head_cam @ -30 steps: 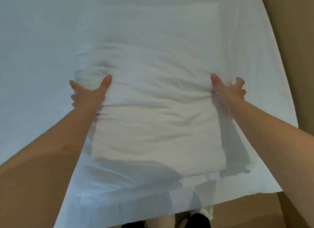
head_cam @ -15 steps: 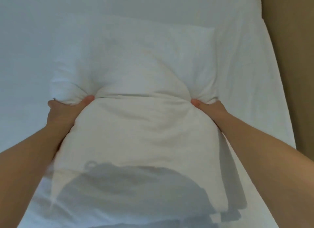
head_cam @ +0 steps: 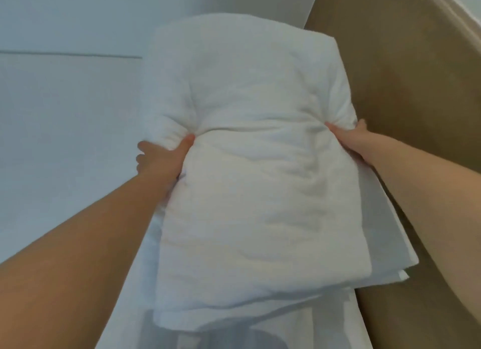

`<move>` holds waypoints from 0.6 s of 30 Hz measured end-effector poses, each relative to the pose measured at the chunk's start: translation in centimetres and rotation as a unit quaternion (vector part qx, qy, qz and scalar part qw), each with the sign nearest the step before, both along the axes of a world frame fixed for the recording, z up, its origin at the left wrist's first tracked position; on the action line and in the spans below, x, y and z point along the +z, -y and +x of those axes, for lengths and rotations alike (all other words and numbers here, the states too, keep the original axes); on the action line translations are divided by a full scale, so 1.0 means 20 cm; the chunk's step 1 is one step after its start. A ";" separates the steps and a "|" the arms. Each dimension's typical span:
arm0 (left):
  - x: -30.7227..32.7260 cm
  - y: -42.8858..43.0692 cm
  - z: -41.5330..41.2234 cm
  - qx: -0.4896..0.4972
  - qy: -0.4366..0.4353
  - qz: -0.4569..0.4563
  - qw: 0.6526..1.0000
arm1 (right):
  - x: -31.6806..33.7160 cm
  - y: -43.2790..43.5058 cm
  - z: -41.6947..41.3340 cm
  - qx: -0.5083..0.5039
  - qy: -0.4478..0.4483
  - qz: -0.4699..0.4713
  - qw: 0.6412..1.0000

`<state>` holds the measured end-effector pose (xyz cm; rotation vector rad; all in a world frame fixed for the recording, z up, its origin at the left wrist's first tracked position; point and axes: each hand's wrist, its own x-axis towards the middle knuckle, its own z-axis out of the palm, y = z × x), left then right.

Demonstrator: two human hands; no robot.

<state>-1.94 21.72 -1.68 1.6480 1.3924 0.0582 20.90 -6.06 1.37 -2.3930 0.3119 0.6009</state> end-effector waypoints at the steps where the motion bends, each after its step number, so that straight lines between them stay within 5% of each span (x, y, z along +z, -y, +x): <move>1: -0.06 0.10 0.09 -0.047 -0.013 -0.012 0.999 | -0.04 0.02 0.06 0.011 0.033 -0.039 0.999; 5: -0.29 0.50 0.27 -0.355 -0.078 0.066 0.929 | -0.33 0.07 -0.02 0.210 0.064 -0.171 0.960; 10: -0.40 0.57 0.32 -0.454 -0.087 0.249 0.851 | -0.66 0.13 -0.10 0.285 0.087 -0.236 0.925; 14: -0.50 0.59 0.31 -0.534 -0.053 0.417 0.734 | -0.81 0.14 -0.10 0.306 0.098 -0.212 0.923; 18: -0.59 0.54 0.36 -0.642 -0.004 0.471 0.605 | -0.92 0.12 -0.09 0.316 0.099 -0.191 0.924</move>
